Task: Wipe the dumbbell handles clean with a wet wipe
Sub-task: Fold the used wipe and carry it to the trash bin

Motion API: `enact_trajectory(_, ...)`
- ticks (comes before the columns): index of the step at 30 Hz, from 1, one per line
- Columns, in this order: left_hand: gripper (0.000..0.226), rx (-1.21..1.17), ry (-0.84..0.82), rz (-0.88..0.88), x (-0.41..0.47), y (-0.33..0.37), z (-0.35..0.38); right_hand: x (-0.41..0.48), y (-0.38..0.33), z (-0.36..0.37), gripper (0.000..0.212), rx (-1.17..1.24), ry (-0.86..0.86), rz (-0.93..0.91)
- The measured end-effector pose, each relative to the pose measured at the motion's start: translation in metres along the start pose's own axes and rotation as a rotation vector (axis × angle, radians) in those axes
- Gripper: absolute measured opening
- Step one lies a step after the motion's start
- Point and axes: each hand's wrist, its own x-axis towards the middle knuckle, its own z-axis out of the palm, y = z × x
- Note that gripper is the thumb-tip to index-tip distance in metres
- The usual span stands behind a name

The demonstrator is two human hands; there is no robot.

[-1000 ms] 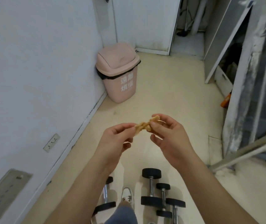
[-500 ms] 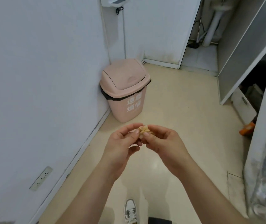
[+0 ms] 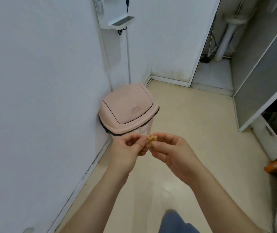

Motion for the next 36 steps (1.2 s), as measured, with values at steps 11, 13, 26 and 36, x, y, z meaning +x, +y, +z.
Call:
enact_trajectory(11,0.004,-0.259,0.164,-0.183,0.225,-0.033,0.083,0.250,-0.046,-0.093,0.006,-0.415,-0.028,-0.046)
enact_trajectory(13,0.010,-0.284,0.156,-0.242,0.257,-0.038,0.086,0.283,-0.049,-0.099,0.009,-0.546,-0.127,-0.013)
enact_trajectory(26,0.049,0.557,0.209,-0.424,0.494,-0.182,0.015,0.561,-0.011,-0.135,0.016,-1.004,-0.138,-0.030)
enact_trajectory(36,0.075,0.499,0.369,-0.565,0.569,-0.264,0.010,0.666,0.118,-0.157,0.030,-1.347,-0.775,-0.040)
